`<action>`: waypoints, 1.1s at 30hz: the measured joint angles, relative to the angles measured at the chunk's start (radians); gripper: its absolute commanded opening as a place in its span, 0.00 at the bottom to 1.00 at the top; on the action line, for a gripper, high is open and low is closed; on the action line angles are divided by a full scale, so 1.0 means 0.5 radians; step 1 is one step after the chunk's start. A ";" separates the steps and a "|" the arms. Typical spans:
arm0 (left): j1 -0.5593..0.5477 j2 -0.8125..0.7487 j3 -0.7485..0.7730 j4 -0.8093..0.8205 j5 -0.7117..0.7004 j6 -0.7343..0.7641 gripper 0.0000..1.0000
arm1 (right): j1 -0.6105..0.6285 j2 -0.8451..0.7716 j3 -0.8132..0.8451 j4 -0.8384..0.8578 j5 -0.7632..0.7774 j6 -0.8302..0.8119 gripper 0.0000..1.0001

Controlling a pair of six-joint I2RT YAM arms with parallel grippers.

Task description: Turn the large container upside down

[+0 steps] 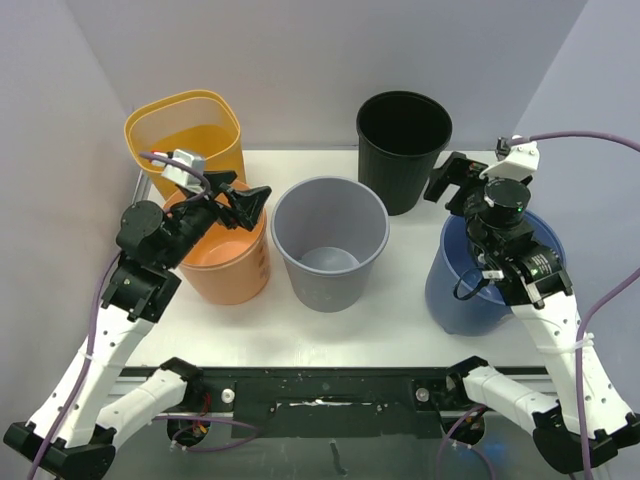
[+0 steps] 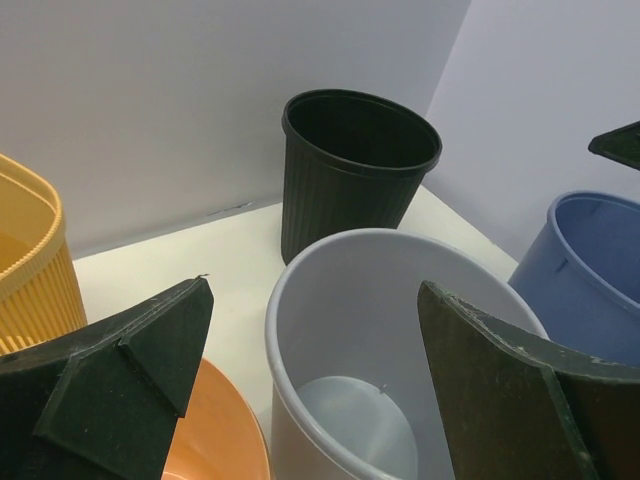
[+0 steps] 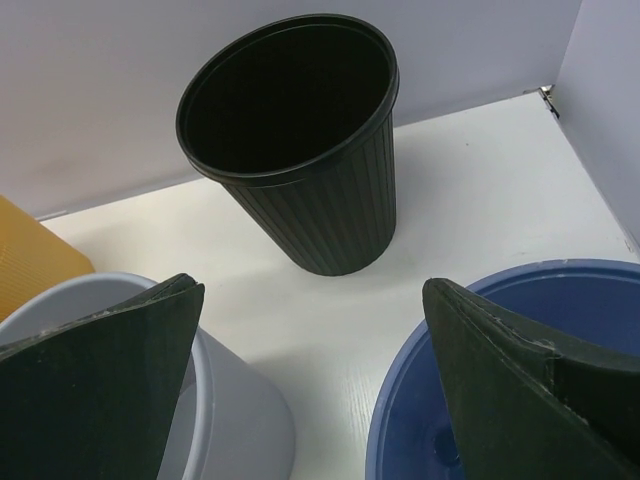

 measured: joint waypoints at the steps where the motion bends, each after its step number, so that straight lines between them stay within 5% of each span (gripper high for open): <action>1: 0.000 0.014 0.009 -0.007 0.022 -0.002 0.84 | 0.000 -0.008 -0.018 0.019 -0.004 0.003 0.97; 16: -0.080 0.028 0.196 -0.597 0.179 -0.166 0.83 | 0.000 -0.180 -0.146 0.182 -0.208 -0.006 0.98; 26: -0.119 0.211 0.389 -1.009 -0.066 -0.086 0.82 | 0.524 0.652 0.439 -0.254 -0.293 0.042 0.97; 33: -0.120 0.174 0.372 -1.168 -0.238 0.035 0.83 | 0.521 0.865 0.435 -0.632 -0.157 0.070 0.98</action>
